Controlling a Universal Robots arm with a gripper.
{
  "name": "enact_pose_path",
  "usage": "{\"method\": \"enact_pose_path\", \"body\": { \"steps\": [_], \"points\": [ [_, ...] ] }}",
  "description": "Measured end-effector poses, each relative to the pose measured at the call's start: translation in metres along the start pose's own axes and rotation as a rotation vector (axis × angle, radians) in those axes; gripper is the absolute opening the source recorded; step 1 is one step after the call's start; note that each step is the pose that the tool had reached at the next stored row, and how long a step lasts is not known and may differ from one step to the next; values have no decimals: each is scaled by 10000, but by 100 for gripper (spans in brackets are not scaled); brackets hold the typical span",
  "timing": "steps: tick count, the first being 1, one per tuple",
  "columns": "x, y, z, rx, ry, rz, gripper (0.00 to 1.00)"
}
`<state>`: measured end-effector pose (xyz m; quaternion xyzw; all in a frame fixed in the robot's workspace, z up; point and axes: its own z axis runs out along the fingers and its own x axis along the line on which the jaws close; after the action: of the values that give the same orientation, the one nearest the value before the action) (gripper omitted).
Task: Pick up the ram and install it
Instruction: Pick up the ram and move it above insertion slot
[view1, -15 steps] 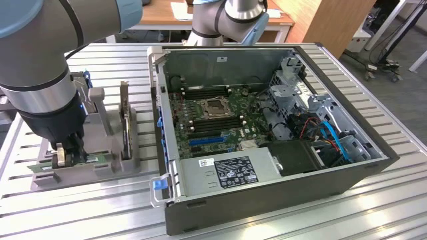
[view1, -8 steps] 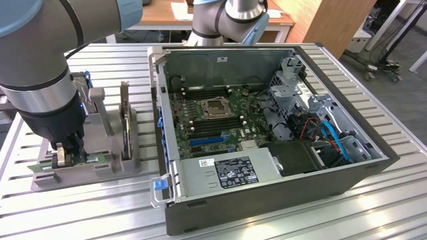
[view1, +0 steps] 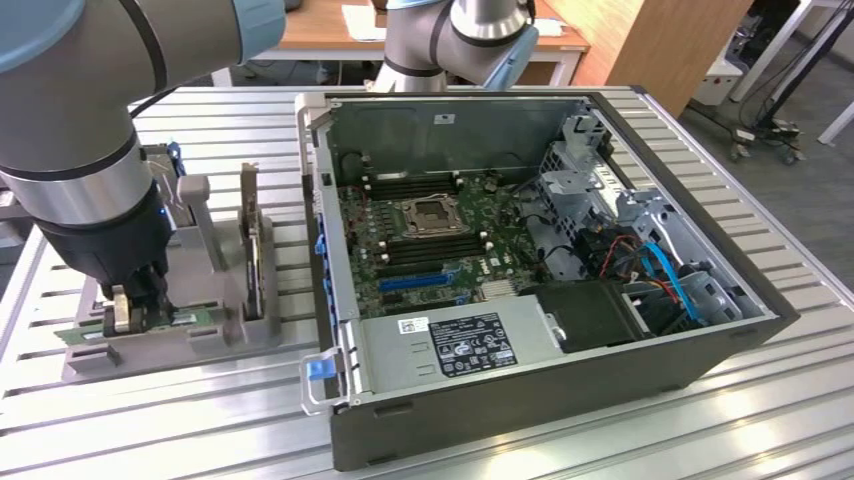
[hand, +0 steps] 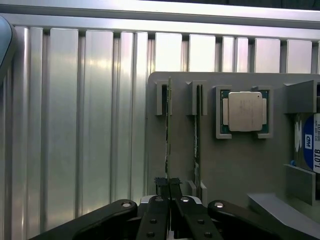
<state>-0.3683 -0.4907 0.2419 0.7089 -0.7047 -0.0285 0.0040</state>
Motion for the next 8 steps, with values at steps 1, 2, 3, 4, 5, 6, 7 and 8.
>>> {"method": "enact_pose_path", "body": {
  "steps": [1,2,3,4,5,6,7,8],
  "points": [
    [-1,0,-7,2,-1,1,11],
    [-1,1,-18,2,-2,0,11],
    [-1,1,-29,1,-1,0,11],
    [-2,2,-40,2,-2,0,11],
    [-2,2,-51,2,-2,0,11],
    [-3,3,-62,3,-2,0,11],
    [-3,3,-72,3,-2,1,11],
    [-3,4,-85,2,-2,1,11]
  ]
}}
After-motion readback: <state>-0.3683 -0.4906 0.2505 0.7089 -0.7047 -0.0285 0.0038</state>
